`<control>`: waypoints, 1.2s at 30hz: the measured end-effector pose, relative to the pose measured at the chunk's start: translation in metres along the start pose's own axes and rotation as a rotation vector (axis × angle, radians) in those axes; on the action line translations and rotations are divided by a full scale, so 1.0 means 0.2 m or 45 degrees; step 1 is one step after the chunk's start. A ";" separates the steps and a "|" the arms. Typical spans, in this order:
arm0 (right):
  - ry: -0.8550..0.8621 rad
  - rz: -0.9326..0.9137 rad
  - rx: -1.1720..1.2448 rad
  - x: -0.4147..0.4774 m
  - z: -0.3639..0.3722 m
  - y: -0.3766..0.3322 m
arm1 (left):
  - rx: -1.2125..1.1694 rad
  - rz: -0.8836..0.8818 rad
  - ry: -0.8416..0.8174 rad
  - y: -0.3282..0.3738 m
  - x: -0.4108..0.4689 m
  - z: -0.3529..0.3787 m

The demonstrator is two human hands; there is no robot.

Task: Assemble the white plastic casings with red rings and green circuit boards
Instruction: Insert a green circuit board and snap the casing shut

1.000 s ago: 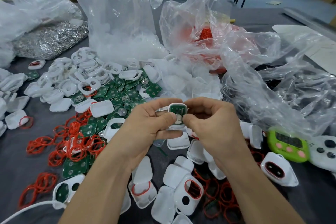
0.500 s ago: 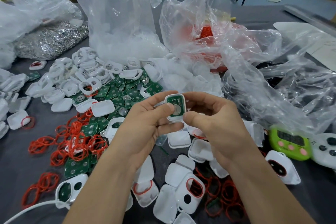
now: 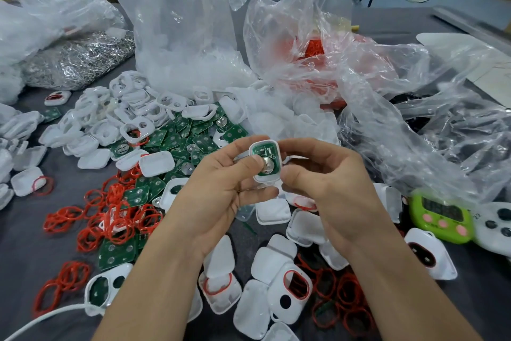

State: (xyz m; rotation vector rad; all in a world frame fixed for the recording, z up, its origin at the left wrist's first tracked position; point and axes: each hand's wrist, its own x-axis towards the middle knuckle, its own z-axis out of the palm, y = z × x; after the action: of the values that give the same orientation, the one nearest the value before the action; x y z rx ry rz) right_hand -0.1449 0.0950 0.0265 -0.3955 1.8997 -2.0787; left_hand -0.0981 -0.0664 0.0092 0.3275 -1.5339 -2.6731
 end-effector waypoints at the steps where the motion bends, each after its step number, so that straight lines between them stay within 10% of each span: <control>1: 0.018 -0.007 0.003 0.00 0.00 0.00 | 0.031 0.011 0.003 0.00 0.00 0.00; 36: 0.309 -0.129 -0.339 0.01 0.07 0.11 | 0.332 0.212 0.331 -0.07 0.00 0.08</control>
State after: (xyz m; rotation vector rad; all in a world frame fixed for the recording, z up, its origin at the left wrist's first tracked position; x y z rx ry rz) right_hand -0.1402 0.0797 0.0060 -0.3147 2.3568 -2.0180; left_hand -0.1003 -0.0450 0.0047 0.5091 -1.7381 -2.2083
